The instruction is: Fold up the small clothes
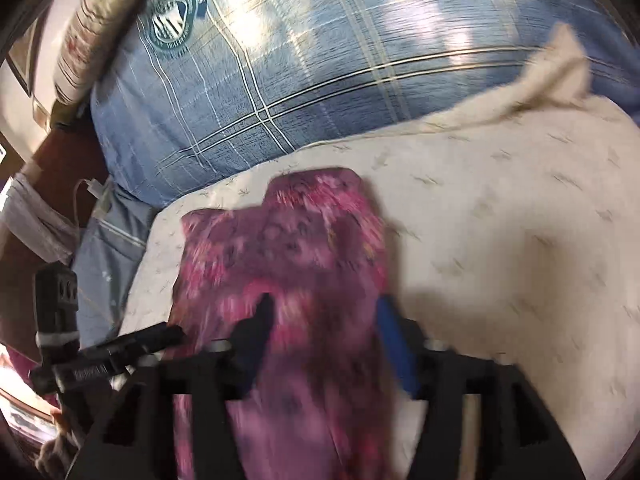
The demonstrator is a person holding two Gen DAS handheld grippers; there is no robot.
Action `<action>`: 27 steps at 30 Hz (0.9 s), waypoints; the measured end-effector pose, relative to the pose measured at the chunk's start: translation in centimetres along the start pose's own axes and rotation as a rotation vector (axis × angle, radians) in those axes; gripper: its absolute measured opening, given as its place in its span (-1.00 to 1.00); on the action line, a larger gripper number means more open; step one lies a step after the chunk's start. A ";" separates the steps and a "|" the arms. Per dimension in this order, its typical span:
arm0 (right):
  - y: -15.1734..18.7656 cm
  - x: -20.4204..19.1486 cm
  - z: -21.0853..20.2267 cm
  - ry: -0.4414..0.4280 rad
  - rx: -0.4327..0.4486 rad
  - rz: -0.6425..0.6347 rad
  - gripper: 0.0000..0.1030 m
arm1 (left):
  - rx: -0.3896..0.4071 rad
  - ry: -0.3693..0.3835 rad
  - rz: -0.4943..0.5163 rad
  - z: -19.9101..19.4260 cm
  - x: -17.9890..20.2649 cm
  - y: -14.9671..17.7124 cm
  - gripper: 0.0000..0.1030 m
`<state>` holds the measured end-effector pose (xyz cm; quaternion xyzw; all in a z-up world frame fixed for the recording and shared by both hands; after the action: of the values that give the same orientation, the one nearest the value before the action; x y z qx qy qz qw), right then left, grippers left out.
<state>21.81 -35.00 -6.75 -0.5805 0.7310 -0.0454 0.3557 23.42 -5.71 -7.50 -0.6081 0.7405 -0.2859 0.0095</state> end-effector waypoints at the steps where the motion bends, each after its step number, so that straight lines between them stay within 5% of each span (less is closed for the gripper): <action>1: 1.2 0.7 -1.2 -0.013 -0.004 0.012 0.30 | -0.005 0.003 -0.006 -0.5 -0.2 0.7 0.61; 6: 6.8 1.4 -2.9 -0.114 -0.035 0.036 0.23 | -0.044 0.059 -0.059 -0.5 -0.5 5.2 0.61; 8: 8.5 0.7 -2.2 -0.098 -0.077 -0.022 -0.46 | -0.055 0.055 -0.067 -0.6 -0.1 6.2 0.61; 11: 9.2 -1.5 -4.2 -0.046 -0.014 -0.148 -0.67 | -0.052 0.062 -0.037 -2.3 1.1 7.0 0.61; 14: 9.2 -1.5 -6.4 -0.081 0.051 -0.143 -0.68 | -0.004 0.010 0.015 -3.4 2.0 7.5 0.61; 17: 10.0 0.8 -3.1 0.048 -0.049 -0.121 -0.65 | -0.036 -0.075 0.053 -2.1 2.4 8.1 0.61; 27: 9.7 1.1 -6.6 0.020 0.035 -0.017 -0.20 | 0.003 -0.109 0.115 -3.7 3.7 8.7 0.61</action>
<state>10.01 -35.12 -7.04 -0.5799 0.7287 -0.0672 0.3580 13.32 -6.71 -6.96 -0.5791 0.7723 -0.2524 0.0669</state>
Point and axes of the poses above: each gripper's, at about its wrist camera, not at the fingertips, and z roughly the way its jaws point, x to its right, y to its underside, the point moved 1 cm from there along z, roughly the way its jaws point, and after that the axes turned 7 degrees about z, right-handed, at the moved point
